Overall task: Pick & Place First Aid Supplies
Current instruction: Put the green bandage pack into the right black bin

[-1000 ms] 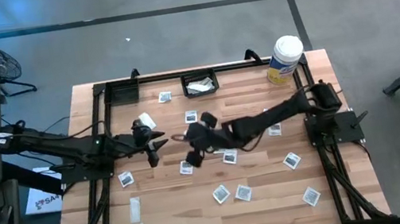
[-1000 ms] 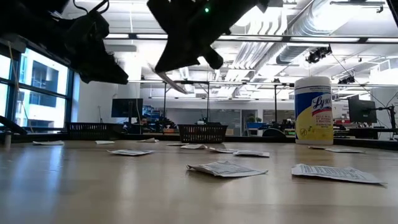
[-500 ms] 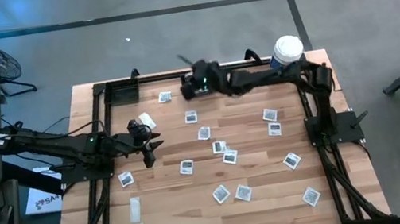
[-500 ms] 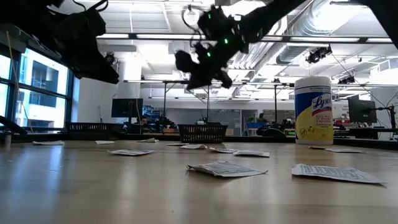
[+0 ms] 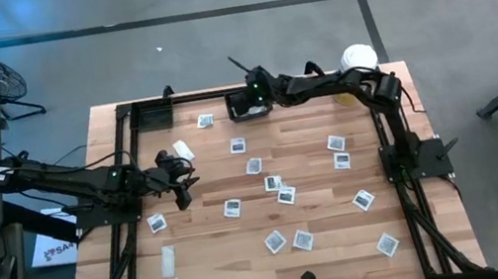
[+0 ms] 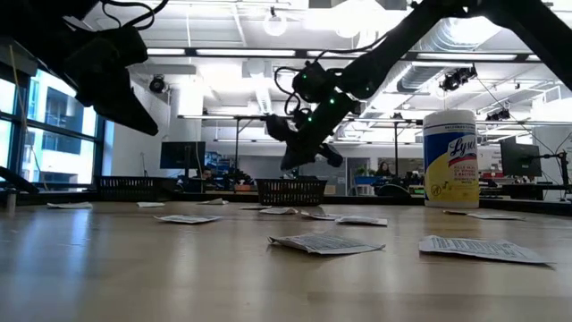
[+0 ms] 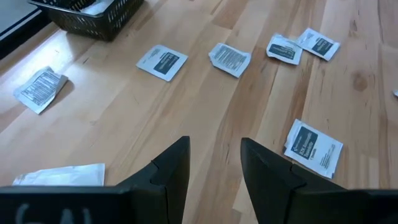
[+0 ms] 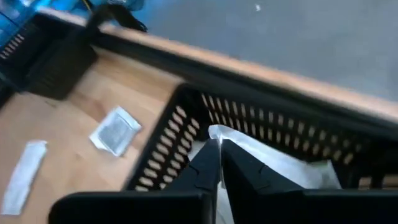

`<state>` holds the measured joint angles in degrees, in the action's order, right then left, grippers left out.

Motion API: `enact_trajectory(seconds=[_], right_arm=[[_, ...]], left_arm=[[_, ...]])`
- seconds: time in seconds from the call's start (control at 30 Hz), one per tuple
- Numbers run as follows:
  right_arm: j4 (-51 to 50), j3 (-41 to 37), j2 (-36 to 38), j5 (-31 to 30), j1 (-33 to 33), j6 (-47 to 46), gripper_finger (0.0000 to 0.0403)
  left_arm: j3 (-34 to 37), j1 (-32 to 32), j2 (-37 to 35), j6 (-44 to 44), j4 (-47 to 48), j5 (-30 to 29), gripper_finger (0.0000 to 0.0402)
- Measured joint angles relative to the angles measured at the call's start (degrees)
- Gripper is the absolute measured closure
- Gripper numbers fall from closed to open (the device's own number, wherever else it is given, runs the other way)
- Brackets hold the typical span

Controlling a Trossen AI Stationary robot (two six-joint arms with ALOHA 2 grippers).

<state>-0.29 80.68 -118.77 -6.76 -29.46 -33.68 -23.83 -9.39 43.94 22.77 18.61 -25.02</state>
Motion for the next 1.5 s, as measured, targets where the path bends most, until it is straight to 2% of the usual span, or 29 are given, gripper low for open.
enact_trajectory(seconds=[0.3,0.53,0.63,0.87,1.03,1.2,1.37,1.5], right_arm=[[-1.97,-0.02,0.1,1.13,-0.16,-2.3,0.0297],[-1.78,0.04,5.46,0.66,2.56,0.88,0.0237],[-1.91,0.04,7.42,-1.65,4.83,2.44,0.0222],[-2.36,0.02,9.23,-7.58,11.72,5.74,0.0222],[-2.0,0.02,9.71,-10.05,18.43,8.34,0.0232],[-2.03,0.04,9.71,-10.6,27.24,8.68,0.024],[-2.71,0.03,9.71,-17.61,37.48,10.16,0.0246],[-4.57,0.03,9.71,-21.88,45.02,10.26,0.0251]], left_arm=[[0.07,0.0,0.0,-0.14,-0.02,-0.02,0.0261],[0.07,0.0,0.02,-2.01,-1.61,-0.21,0.0261],[0.07,0.0,0.02,-3.12,-2.31,-0.87,0.0261],[0.05,0.0,0.02,-3.05,-2.11,-2.55,0.0261],[-2.83,-0.07,-0.02,-3.02,-1.69,-2.17,0.0261],[-3.15,-0.09,0.02,-2.79,-0.05,1.03,0.0261],[-3.15,-0.09,0.02,-1.22,3.65,2.15,0.0261],[-3.17,-0.13,0.02,0.0,7.73,7.06,0.0261]])
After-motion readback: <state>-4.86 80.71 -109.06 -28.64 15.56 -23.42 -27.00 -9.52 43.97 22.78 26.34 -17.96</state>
